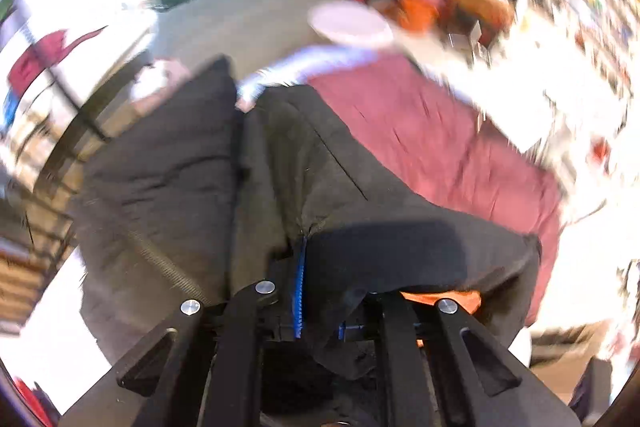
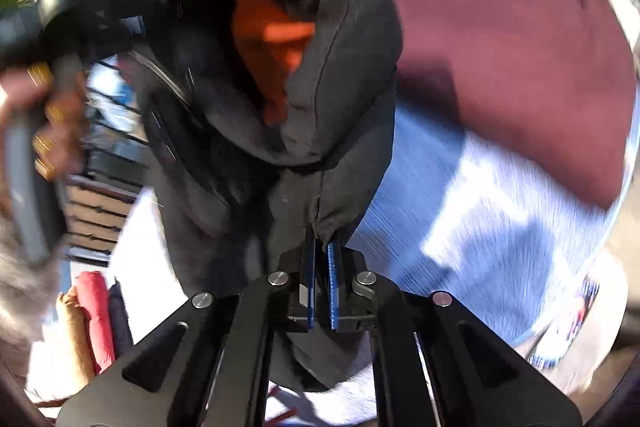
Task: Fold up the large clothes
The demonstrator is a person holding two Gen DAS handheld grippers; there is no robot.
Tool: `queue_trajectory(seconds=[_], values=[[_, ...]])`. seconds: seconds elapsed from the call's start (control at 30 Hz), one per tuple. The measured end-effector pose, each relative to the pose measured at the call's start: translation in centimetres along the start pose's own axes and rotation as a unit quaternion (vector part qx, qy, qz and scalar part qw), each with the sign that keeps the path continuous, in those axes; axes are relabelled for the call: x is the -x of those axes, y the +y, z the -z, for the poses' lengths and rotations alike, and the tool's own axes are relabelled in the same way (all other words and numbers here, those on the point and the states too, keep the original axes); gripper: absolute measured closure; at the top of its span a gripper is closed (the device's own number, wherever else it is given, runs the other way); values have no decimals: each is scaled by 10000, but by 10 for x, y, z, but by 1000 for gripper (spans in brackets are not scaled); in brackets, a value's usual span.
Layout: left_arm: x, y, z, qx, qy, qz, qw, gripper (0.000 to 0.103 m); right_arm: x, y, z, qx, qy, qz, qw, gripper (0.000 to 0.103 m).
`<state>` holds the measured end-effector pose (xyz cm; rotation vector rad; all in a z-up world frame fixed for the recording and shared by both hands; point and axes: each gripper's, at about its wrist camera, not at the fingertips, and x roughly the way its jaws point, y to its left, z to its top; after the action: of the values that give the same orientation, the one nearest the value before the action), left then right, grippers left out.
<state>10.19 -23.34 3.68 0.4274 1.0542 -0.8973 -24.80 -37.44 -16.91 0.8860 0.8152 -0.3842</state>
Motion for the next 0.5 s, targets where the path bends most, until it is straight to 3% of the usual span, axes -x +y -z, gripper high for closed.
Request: queue_trajectory(seconds=[0.07,0.17,0.23,0.3,0.5], values=[[60,41,1,382,-505,-8,9980,94,39,29,-14,470,-427,-172,9978,98],[137,82,2,701,-1156,-163,9907,95,100,92,-31,1296,-1302,-441,9820,98],[208,108,19,884,-1712,-220,9810,95,147,135,-39,1861,-1949,-709,9604,98],[274,121,39,914,-2246,-323,9696,95,182,165,-45,2181,-2308,-1059,9423,98],[432,114,97,852,-3311,-918,9353,95,274,229,-50,2936,-2951,-2096,8847,98]])
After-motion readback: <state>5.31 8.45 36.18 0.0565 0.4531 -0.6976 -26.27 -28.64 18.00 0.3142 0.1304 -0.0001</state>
